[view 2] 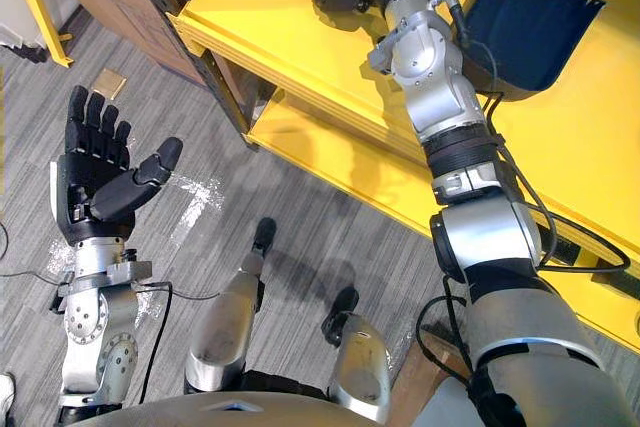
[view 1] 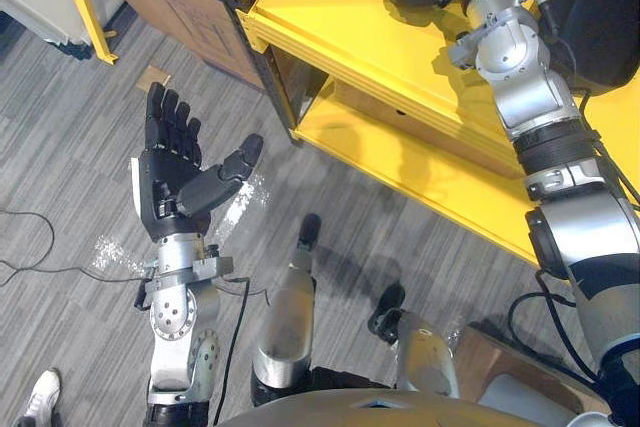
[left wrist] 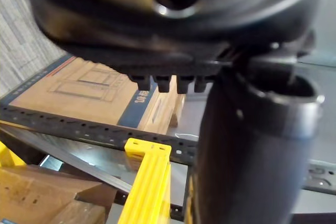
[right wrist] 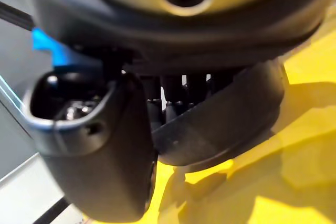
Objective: Walk over and take three plastic housings, then place them on the shelf
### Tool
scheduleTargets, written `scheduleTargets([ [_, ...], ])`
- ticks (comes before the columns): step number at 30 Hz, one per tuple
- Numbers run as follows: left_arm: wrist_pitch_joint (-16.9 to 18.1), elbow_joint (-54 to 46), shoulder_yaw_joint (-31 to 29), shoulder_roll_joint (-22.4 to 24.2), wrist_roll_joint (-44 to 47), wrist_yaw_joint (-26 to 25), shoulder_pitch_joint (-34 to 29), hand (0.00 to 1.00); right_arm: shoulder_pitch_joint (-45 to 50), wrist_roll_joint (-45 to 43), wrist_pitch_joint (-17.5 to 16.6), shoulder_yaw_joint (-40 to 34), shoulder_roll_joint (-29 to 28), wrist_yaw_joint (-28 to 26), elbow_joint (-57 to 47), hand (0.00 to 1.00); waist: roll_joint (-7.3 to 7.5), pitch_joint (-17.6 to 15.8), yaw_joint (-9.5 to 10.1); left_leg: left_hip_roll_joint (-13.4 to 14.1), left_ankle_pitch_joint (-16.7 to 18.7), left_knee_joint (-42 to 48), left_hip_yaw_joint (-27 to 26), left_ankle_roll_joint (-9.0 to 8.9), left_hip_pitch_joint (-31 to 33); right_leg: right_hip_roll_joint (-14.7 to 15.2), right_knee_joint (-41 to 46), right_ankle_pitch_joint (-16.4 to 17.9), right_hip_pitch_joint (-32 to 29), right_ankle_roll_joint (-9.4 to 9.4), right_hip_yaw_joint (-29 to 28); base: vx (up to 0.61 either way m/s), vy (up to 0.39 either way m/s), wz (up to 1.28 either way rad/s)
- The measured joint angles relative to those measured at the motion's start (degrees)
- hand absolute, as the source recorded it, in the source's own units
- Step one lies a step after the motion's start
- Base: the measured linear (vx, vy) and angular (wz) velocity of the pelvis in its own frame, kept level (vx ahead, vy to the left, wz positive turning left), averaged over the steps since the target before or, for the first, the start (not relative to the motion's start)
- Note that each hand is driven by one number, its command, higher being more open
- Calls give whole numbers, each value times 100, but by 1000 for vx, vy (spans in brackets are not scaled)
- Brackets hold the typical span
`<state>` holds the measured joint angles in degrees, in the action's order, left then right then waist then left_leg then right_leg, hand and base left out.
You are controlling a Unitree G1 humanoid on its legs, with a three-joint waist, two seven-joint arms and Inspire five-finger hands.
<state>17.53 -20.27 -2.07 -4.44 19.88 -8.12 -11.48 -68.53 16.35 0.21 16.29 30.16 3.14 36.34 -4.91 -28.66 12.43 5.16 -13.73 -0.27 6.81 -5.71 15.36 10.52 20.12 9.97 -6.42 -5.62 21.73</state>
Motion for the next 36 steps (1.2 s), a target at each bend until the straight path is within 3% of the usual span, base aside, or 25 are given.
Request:
scheduleTargets([
  [7, -50, 1, 78, 0, 2, -44, -31, 100, 131, -650, 204, -183, -314, 13, -290, 0, -1, -1, -27, 7, 8, 14, -10, -6, 0, 14, 102, 51, -45, 24, -20, -6, -49, -1],
  [11, -62, 11, 182, -1, 2, -58, -32, 100, 508, -618, 217, -213, -630, 114, -843, 0, -1, -1, -67, -8, 30, 68, -16, -3, -6, 35, 179, 80, -48, 28, -35, 7, -44, -1],
  [15, -82, 68, 203, -1, 0, -165, -35, 100, 687, -575, 494, -85, -1069, 307, -1179, 0, -2, -1, -143, -3, 95, 121, -36, 19, -26, 39, 239, 150, -51, 38, -77, -22, -37, -3],
  [25, -169, 260, 233, -1, -2, -427, -99, 100, 735, -396, 669, 131, -1402, 763, -1230, 0, -3, -1, -154, 0, 105, 121, -62, 35, -49, 47, 299, 211, -69, 81, -106, -3, -7, 0],
  [26, -169, 260, 233, -1, -2, -443, -102, 100, 749, -325, 685, 132, -1423, 824, -1231, 100, -3, -1, -158, 0, 108, 121, -71, 38, -49, 47, 303, 213, -76, 83, -112, 0, 0, 0],
  [30, -168, 272, 253, -1, -3, -459, -101, 100, 763, -322, 635, 146, -1481, 947, -1252, 100, -3, -1, -159, 1, 109, 122, -91, 42, -19, 55, 351, 220, -153, 91, -152, 4, -15, -3],
  [36, -169, 287, 405, -1, -3, -516, -109, 100, 888, -80, 265, 148, -1466, 932, -1229, 100, -3, -1, -182, -6, 110, 134, -93, 45, -8, 69, 378, 230, -176, 91, -155, 0, 0, 0],
])
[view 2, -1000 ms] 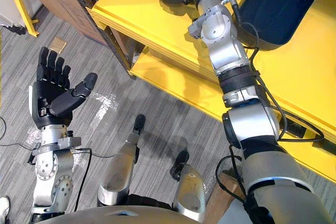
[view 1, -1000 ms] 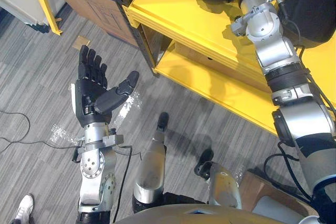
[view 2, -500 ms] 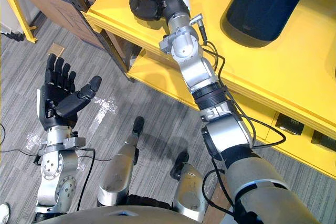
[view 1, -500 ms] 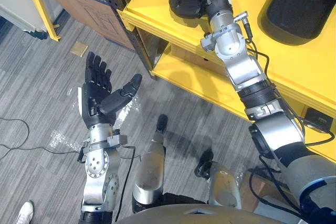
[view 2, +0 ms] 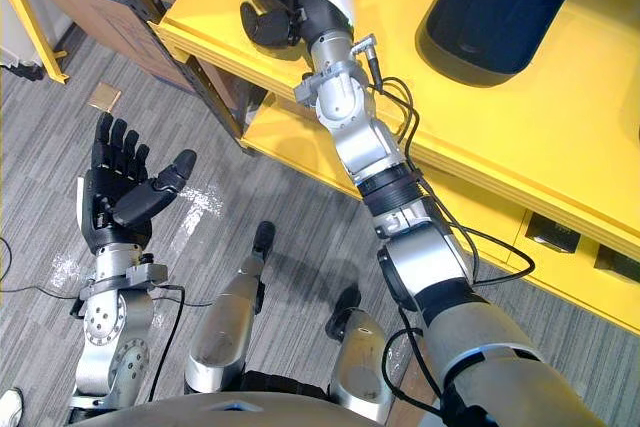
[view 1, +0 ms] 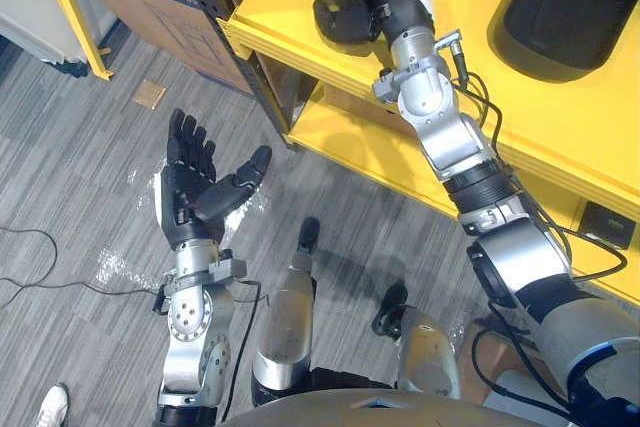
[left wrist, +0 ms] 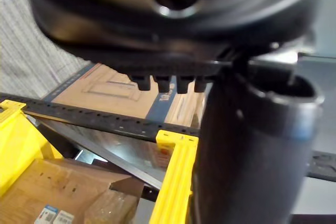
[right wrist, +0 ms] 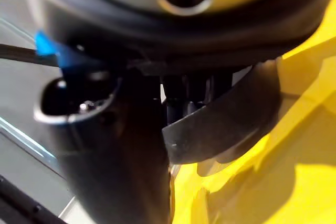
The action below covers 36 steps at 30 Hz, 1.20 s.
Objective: Walk over and take three plastic housings, then place them on the shelf
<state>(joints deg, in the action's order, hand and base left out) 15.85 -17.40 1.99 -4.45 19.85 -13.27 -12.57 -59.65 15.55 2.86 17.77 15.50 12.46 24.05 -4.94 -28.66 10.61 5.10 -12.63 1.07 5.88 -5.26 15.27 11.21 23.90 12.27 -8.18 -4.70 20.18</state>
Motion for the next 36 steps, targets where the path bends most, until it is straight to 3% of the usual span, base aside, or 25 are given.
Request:
scheduleTargets([
  [9, -1, 1, 1, -1, 1, 119, -72, 100, 28, 656, -486, 294, 97, -241, 39, 100, 1, 1, -50, 7, -2, 68, -41, -21, -17, -14, -58, -48, 44, -66, -18, 1, -2, -1],
  [15, -3, 1, 20, -3, 0, 263, -137, 100, 28, 972, -611, 638, 154, -465, -71, 100, 4, 2, -114, 46, 61, 64, -114, -53, -194, -65, -221, -97, 241, -95, -73, 10, -13, -8],
  [23, -2, 7, 53, -10, -9, 559, -146, 100, -14, 1134, -1173, 718, 249, -451, -696, 100, 26, 30, -151, 75, 162, 14, -269, -31, -495, -147, -704, -288, 653, -153, -148, 25, -15, -8],
  [30, 30, 169, 383, -19, -322, 803, -139, 100, -45, 1507, -1421, 676, 285, -64, -1108, 100, 246, 513, -211, 56, 159, -273, -470, -2, -823, -202, -1438, -621, 1092, -252, -210, 62, -3, -10],
  [33, 30, 171, 475, -25, -456, 842, -136, 100, 76, 983, -1455, 568, 275, -67, -1887, 100, 351, 765, -314, 55, 175, -355, -591, 15, -921, -214, -1647, -724, 1175, -274, -311, 40, 3, -19],
  [36, 29, 174, 624, -97, -457, 917, -113, 100, 836, 116, -1363, 293, 249, -118, -2918, 100, 421, 1034, -370, 59, 235, -404, -769, 23, -1161, -202, -1720, -763, 1293, -266, -482, 23, 3, -27],
])
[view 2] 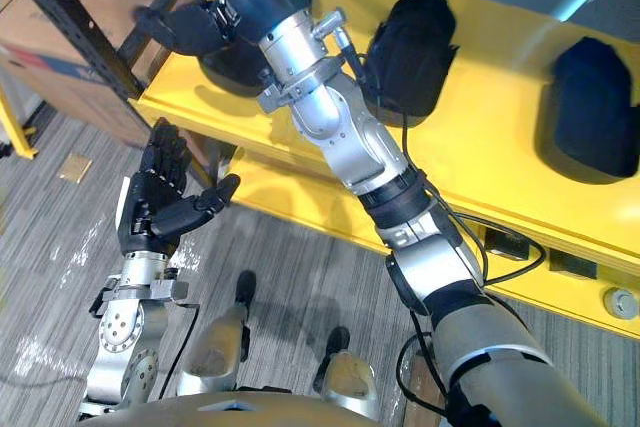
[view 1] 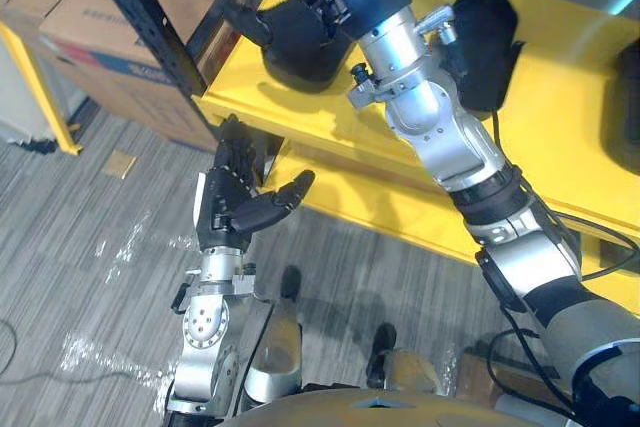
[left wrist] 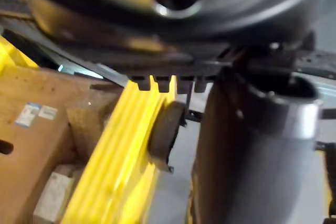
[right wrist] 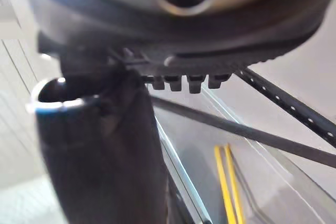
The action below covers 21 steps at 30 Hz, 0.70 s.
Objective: Walk over and take three plastic housings, then place them on the shelf
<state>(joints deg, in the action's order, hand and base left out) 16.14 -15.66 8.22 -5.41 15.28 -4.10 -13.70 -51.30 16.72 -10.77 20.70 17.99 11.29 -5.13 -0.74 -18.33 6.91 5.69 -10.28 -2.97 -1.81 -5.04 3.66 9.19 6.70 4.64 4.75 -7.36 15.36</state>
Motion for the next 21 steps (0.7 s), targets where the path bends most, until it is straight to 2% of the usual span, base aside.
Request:
scheduleTargets([
  [3, 0, 0, -50, -32, 5, 60, -30, 100, 1315, -482, 305, -376, -20, -148, -961, 100, 59, 284, -141, 19, 55, -72, -181, -9, -174, 2, -26, -2, 46, -1, -161, -4, 6, -34],
  [4, 0, -2, -154, -29, 5, 65, -45, 100, 2210, -685, 427, -756, -20, -200, -1304, 100, 79, 382, -229, 36, 49, -179, -318, -13, -305, -4, -52, -14, 51, -3, -287, -26, 15, -39],
  [7, -1, -10, -471, -17, 16, 96, -59, 100, 3509, -991, 404, -1716, -28, -203, -1391, 100, 91, 480, -356, 77, 71, -185, -501, -37, -351, -29, -135, -47, 8, 26, -455, -45, 13, -40],
  [8, 0, -28, -676, -5, 15, 109, -110, 100, 4146, -1227, 379, -2293, -49, -205, -1397, 100, 90, 480, -430, 93, 72, -188, -575, -38, -381, -41, -191, -85, 13, 26, -513, -32, 5, -35],
  [9, 0, -74, -921, 26, 18, 108, -244, 100, 4763, -1523, 266, -2899, -147, -285, -1408, 100, 89, 481, -503, 102, 83, -189, -654, -30, -425, -45, -198, -105, 4, 28, -605, -20, 3, -34],
  [10, 0, -102, -1069, 56, 19, 103, -339, 100, 5060, -1632, 166, -3192, -246, -366, -1435, 100, 85, 487, -565, 104, 88, -189, -693, -21, -442, -45, -199, -113, -1, 29, -640, 1, 3, -39],
  [12, -13, -196, -1568, 169, 8, 28, -695, 100, 6025, -1788, -163, -3949, -558, -535, -1841, 100, 17, 562, -803, 131, 132, -185, -906, -21, -475, -59, -217, -209, -89, 5, -849, 43, 9, -48],
  [14, -26, -350, -1838, 261, -10, -112, -846, 100, 6661, -2001, -470, -4265, -641, -677, -2167, 100, -8, 687, -958, 191, 170, -184, -1113, -51, -516, -117, -326, -318, -117, 16, -1079, 63, -3, -56],
  [18, -27, -734, -1906, 330, -35, -226, -856, 100, 7372, -2032, -1020, -4384, -1031, -780, -2436, 100, 60, 820, -1178, 296, 242, -187, -1313, -113, -627, -210, -338, -335, -136, 44, -1258, -2, -29, -29],
  [21, -34, -743, -1949, 335, -38, -315, -831, 100, 7537, -2009, -1169, -4387, -1183, -684, -2435, 100, 48, 850, -1231, 308, 297, -206, -1412, -112, -659, -223, -370, -297, -191, 60, -1356, -82, -14, -20],
])
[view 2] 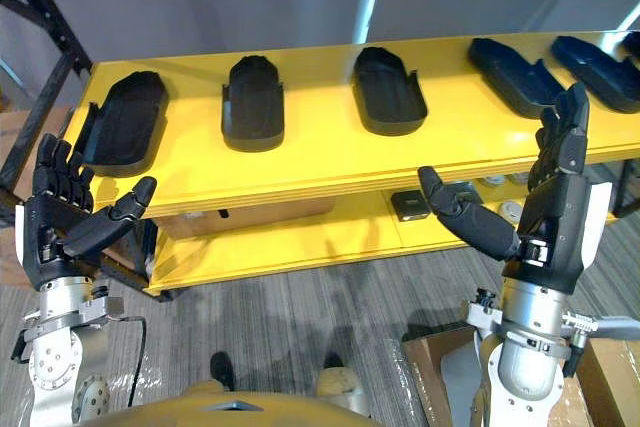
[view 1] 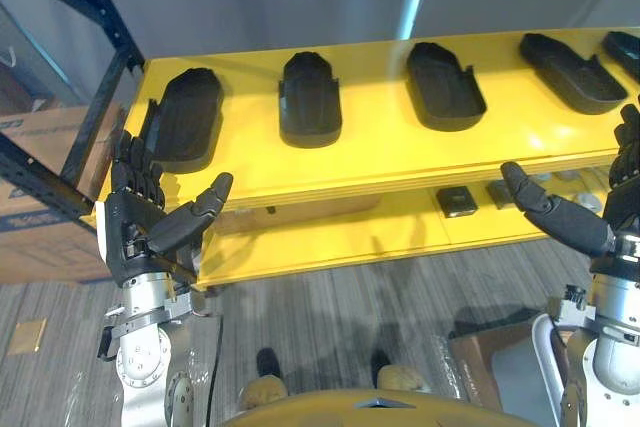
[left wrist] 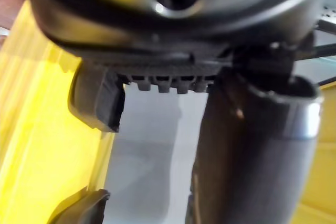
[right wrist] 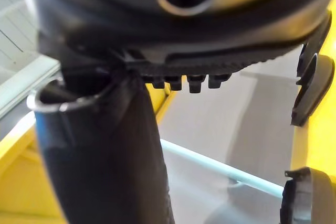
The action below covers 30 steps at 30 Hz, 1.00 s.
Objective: Walk over and take three plastic housings, then place them on the shelf
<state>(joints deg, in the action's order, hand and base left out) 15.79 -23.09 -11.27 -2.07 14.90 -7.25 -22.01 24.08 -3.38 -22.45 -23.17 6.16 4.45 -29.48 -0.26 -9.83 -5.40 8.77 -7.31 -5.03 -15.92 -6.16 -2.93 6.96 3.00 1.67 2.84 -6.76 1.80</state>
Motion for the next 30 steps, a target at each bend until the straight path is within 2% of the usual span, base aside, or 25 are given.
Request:
scheduleTargets([
  [4, -65, 0, -283, 23, 17, -257, -31, 100, 81, 114, -192, -61, -81, 528, 44, 100, -78, 30, -66, -3, 6, 19, -187, 0, 9, 3, 55, -2, -180, -12, -208, -31, 2, -23],
  [8, -157, 21, -348, 23, 6, -602, -11, 100, 41, 114, -325, -108, -180, 679, 84, 100, -106, 10, -127, -4, 16, 25, -344, 9, 56, 1, 143, -44, -392, 6, -368, 0, 0, -25],
  [11, -310, 150, -341, 22, -8, -952, 243, 100, -86, 133, -330, -107, -180, 728, 179, 100, -114, -86, -189, -10, 29, 28, -420, 19, 67, 2, 191, -45, -479, 8, -446, 8, 0, -13],
  [17, -493, 260, -342, 22, -6, -1212, 584, 100, -276, 139, -328, -96, -168, 796, 190, 100, -181, -475, -267, 32, 191, 421, -431, 34, 295, 6, 224, -89, -591, -29, -510, 16, -3, -4],
  [25, -490, 378, -352, 6, -11, -1501, 1155, 100, -656, 304, -296, -86, 80, 878, 190, 100, -281, -1093, -273, 116, 551, 1187, -391, 90, 771, 30, 461, -79, -805, -22, -577, 0, 0, 0],
  [30, -476, 370, -393, -9, -25, -1594, 1266, 100, -606, 496, -277, 33, 75, 883, 186, 100, -308, -1306, -270, 121, 756, 1502, -378, 117, 874, 83, 695, 52, -881, -50, -592, -12, 9, 0],
])
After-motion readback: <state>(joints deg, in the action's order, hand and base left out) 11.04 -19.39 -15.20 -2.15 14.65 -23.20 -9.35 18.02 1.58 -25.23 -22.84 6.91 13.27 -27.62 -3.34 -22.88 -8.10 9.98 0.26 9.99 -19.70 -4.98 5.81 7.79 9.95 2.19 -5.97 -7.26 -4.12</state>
